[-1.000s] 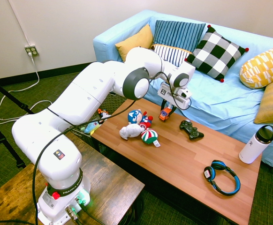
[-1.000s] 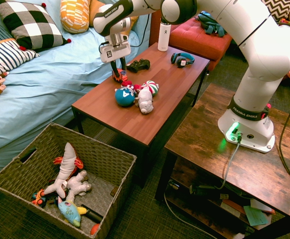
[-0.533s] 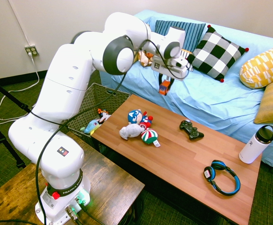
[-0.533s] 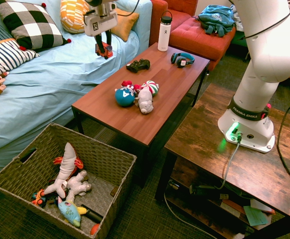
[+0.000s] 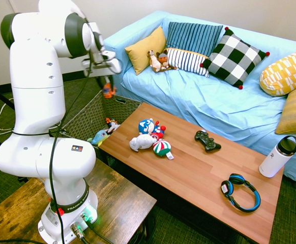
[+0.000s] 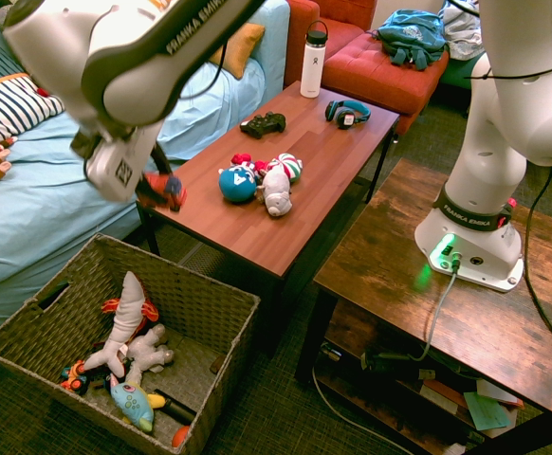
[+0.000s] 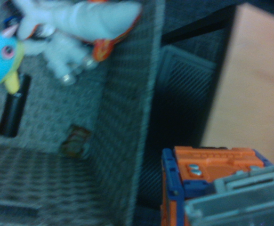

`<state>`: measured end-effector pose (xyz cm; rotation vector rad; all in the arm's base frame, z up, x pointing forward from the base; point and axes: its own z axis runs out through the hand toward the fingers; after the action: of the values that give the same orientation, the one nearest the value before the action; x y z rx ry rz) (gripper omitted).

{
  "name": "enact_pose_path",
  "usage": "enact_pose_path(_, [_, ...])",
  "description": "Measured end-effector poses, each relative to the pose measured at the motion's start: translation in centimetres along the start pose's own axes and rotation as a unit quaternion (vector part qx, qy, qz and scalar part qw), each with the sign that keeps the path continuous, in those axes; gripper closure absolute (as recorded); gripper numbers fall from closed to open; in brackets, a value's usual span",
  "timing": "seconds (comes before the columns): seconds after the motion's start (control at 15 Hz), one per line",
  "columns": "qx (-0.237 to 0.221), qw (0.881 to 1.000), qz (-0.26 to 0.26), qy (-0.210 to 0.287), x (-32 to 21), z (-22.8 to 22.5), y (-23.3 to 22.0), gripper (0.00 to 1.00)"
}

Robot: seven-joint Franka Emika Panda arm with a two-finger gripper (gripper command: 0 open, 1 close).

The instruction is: Put the toy car in the basket

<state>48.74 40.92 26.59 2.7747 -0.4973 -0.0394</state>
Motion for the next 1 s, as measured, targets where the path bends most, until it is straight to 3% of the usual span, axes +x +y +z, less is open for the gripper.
enact_pose_path(0.07, [-0.003, 1.000, -0.011, -0.003, -1.3, 0.3, -1.5, 0.00])
enact_pose_path(0.4, [0.012, 0.998, -0.052, -0.046, 1.7, 1.4, -2.8, 0.00])
enact_pose_path(0.73, [0.016, 0.998, -0.052, -0.042, 1.8, 0.4, -2.6, 0.00])
enact_pose_path(0.87, [0.034, 0.999, -0.027, -0.032, 4.1, -0.9, 0.2, 0.00])
enact_pose_path(1.0, [0.067, 0.997, 0.016, -0.027, 8.0, -3.2, 5.8, 0.00])
